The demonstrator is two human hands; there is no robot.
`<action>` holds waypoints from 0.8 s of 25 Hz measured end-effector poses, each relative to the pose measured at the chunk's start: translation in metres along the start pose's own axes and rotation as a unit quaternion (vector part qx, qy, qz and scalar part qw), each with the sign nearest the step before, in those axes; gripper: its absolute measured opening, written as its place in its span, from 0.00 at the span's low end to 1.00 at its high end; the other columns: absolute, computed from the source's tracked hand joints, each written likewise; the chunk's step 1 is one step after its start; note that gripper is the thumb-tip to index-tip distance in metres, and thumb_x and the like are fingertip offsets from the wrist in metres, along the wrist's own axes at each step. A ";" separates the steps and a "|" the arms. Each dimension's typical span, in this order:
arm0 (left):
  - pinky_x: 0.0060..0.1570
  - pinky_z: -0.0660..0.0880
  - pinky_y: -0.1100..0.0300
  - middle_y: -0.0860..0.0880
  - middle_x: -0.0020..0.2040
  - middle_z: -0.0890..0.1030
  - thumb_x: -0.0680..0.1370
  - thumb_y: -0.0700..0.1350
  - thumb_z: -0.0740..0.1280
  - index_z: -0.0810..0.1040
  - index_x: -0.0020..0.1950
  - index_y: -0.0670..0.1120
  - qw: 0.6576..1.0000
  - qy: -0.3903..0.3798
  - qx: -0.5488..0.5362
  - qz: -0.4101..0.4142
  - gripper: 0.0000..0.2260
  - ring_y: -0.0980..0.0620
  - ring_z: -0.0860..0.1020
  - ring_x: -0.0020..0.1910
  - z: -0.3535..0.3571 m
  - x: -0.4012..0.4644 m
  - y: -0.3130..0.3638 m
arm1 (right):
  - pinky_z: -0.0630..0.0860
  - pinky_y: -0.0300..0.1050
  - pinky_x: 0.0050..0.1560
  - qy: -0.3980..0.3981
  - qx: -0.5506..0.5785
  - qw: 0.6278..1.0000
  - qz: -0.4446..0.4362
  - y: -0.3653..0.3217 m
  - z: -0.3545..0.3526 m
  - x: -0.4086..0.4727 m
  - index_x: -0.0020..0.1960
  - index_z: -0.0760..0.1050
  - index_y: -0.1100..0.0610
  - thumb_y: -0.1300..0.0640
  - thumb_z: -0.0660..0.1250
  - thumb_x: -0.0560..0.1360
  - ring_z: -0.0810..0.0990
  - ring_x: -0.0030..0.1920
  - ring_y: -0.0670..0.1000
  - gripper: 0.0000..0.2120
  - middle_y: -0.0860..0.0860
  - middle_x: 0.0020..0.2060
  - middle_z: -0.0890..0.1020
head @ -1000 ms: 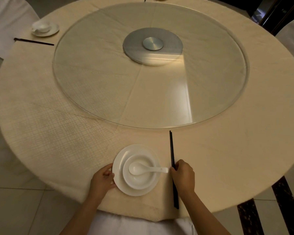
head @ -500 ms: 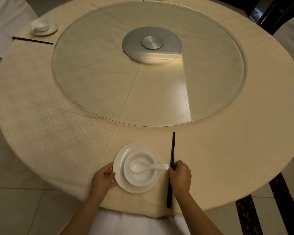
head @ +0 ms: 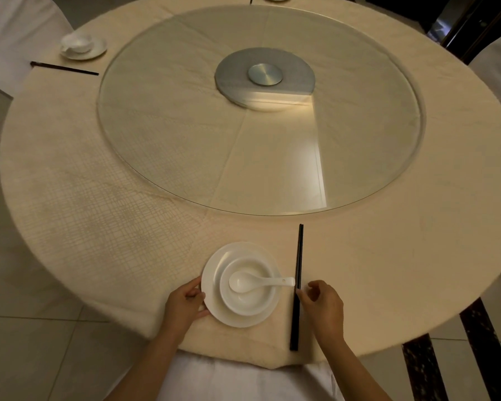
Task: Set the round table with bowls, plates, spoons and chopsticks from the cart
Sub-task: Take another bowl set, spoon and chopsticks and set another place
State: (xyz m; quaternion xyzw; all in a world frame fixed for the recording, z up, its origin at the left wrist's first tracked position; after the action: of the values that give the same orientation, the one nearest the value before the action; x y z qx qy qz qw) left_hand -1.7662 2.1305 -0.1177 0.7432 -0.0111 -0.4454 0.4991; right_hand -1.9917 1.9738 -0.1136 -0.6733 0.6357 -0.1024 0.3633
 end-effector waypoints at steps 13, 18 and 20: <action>0.46 0.78 0.52 0.39 0.54 0.76 0.76 0.29 0.61 0.74 0.65 0.42 1.000 -0.012 -0.011 0.001 0.19 0.47 0.76 0.51 -0.002 0.001 -0.003 | 0.73 0.36 0.38 -0.096 0.173 0.978 0.070 -0.038 0.035 -0.040 0.39 0.83 0.55 0.59 0.69 0.72 0.81 0.34 0.45 0.06 0.47 0.29 0.83; 0.44 0.78 0.54 0.40 0.52 0.76 0.76 0.30 0.61 0.74 0.65 0.43 1.000 -0.017 -0.004 0.002 0.19 0.49 0.77 0.48 -0.004 0.004 -0.004 | 0.73 0.30 0.35 -0.101 0.175 0.977 0.063 -0.043 0.034 -0.037 0.37 0.82 0.54 0.58 0.69 0.72 0.81 0.32 0.42 0.06 0.45 0.29 0.83; 0.42 0.78 0.55 0.41 0.52 0.76 0.76 0.30 0.62 0.75 0.64 0.43 1.000 -0.014 -0.003 0.000 0.19 0.51 0.78 0.46 -0.004 0.004 -0.004 | 0.73 0.34 0.36 -0.032 0.172 0.982 0.070 -0.035 0.024 -0.035 0.37 0.80 0.52 0.55 0.70 0.72 0.82 0.35 0.47 0.05 0.46 0.32 0.83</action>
State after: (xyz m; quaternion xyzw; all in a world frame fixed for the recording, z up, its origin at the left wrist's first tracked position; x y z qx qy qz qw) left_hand -1.7629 2.1339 -0.1230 0.7353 -0.0168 -0.4560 0.5012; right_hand -1.9555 2.0126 -0.0977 -0.5577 0.6420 -0.1630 0.5002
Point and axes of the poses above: each hand's wrist, its own x-axis towards the middle knuckle, its own z-axis out of the palm, y = z × x, the point moved 2 cm from there along x, towards the middle knuckle
